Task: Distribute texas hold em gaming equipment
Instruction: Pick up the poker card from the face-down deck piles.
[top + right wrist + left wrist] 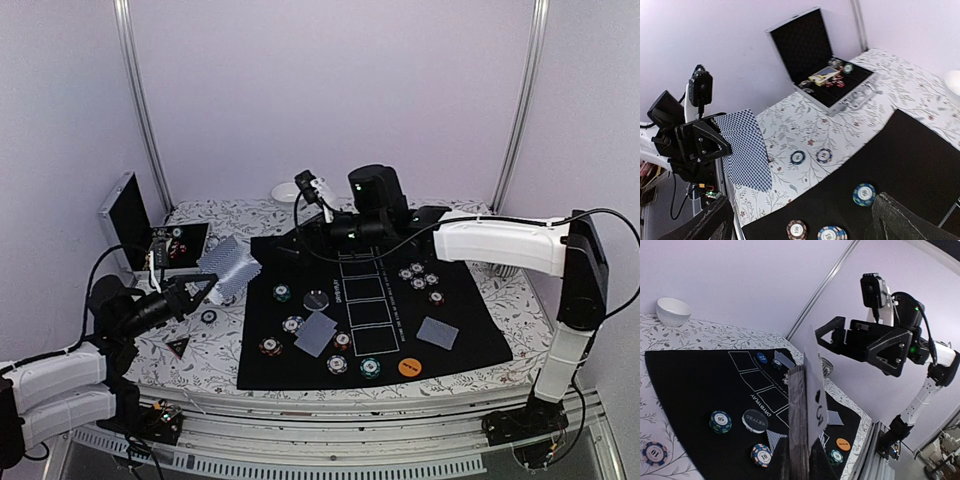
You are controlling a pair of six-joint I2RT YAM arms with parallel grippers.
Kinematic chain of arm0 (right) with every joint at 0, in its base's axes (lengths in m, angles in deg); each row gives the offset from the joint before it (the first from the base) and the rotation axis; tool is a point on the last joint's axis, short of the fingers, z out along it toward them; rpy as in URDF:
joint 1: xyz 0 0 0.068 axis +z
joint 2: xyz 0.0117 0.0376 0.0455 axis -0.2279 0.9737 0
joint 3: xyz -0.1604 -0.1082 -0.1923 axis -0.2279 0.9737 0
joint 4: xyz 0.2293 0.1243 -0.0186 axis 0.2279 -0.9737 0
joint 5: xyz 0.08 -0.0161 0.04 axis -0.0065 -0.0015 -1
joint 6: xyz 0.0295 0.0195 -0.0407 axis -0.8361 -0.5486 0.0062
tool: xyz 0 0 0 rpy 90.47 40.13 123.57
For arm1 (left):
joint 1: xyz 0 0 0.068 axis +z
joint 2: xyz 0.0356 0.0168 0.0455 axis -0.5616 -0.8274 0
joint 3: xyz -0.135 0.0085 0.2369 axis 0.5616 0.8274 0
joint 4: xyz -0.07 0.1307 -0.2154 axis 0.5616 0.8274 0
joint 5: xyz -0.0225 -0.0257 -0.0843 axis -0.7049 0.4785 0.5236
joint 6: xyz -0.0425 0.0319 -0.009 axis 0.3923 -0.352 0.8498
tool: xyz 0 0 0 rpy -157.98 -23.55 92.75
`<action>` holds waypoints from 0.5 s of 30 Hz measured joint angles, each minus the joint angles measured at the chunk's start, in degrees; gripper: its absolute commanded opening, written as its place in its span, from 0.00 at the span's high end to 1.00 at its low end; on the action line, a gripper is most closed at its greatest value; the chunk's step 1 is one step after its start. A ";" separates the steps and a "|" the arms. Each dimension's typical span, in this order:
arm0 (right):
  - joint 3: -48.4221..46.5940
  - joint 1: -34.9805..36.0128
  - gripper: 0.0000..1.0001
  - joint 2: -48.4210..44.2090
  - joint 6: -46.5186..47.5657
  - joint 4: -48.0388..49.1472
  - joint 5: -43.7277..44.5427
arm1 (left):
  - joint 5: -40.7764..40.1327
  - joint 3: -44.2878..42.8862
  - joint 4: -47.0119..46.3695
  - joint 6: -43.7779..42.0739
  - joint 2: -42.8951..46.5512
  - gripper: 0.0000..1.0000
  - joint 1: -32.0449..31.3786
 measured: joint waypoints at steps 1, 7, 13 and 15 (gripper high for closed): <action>-1.73 0.48 0.05 2.08 0.81 0.83 -2.54 | 0.44 0.00 -0.59 0.20 0.09 1.00 -0.20; -9.53 2.54 0.39 11.15 1.84 3.52 -14.34 | 2.84 0.00 -3.74 0.83 -0.39 1.00 -1.60; -11.78 2.95 0.98 15.39 0.96 3.98 -20.39 | 4.39 0.00 -7.32 1.55 -4.55 1.00 -1.99; -11.78 2.93 0.98 15.52 0.76 3.87 -20.65 | 4.63 0.00 -8.28 2.01 -5.75 1.00 -2.05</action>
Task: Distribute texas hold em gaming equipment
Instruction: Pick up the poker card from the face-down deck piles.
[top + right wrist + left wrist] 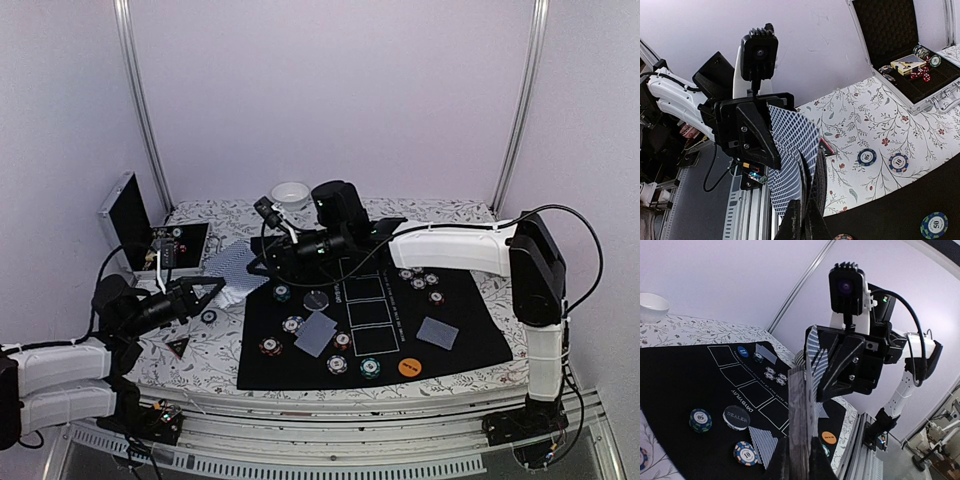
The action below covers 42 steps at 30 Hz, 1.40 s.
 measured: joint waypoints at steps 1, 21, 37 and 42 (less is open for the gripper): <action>0.00 -0.04 0.98 0.00 0.00 -0.07 -0.28 | 0.00 0.00 -0.44 0.24 -0.66 1.00 -0.02; 2.95 3.21 0.61 -3.54 3.48 -3.41 25.92 | -4.00 -0.09 3.52 -0.81 -0.70 1.00 -0.44; 2.14 2.73 0.51 -4.50 10.91 -3.37 17.94 | -0.70 -0.68 3.87 -1.73 -1.64 1.00 -0.72; 1.99 -1.27 0.54 -4.66 9.64 -3.41 10.38 | 1.25 -1.01 3.56 -1.77 -2.05 1.00 -1.38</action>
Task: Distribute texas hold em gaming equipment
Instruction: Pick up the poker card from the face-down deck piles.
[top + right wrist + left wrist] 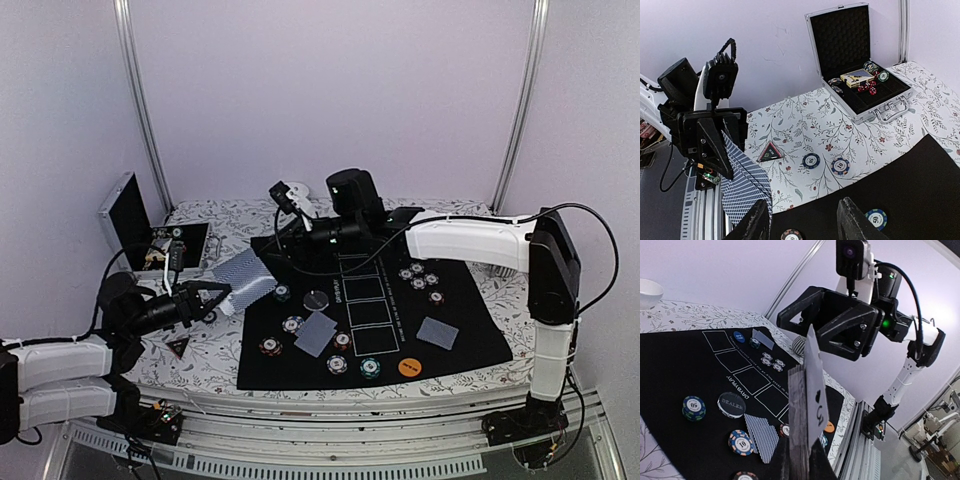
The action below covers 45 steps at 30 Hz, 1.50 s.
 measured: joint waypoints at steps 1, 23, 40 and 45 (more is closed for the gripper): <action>0.00 -0.50 0.55 0.00 0.00 0.00 -0.31 | 0.02 -0.04 -0.15 0.00 0.00 1.00 -0.07; 1.75 5.01 0.70 -1.79 -2.73 -2.14 16.76 | -4.57 -0.04 0.85 -0.79 1.97 1.00 -0.22; 4.59 6.01 0.62 -3.74 0.42 0.42 -0.98 | -5.46 -0.07 1.27 -1.44 1.97 1.00 -0.26; 2.84 5.75 0.53 -2.40 -1.09 1.49 -6.08 | -5.49 -0.13 1.29 -1.46 1.97 1.00 -0.26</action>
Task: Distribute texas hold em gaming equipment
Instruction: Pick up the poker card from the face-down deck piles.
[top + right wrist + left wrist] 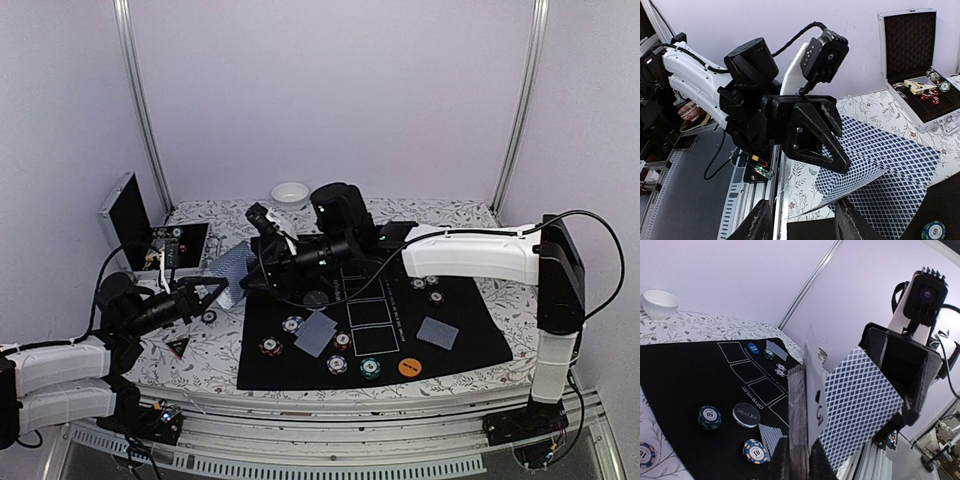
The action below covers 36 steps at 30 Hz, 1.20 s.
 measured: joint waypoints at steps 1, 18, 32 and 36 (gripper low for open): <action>-0.17 -0.28 0.53 0.35 -0.85 0.63 -1.33 | -0.04 0.00 0.00 -0.02 0.00 1.00 0.00; -1.03 -3.93 0.97 5.09 -13.44 4.24 -6.16 | -0.63 -0.04 2.05 -0.42 0.79 1.00 0.00; -5.70 -4.96 0.98 14.36 -19.56 4.17 -3.58 | -8.02 -1.14 10.56 1.14 -5.18 1.00 0.20; -8.46 -4.90 0.98 18.75 -21.70 4.15 -1.99 | -10.29 -0.98 11.58 1.66 -9.25 1.00 1.20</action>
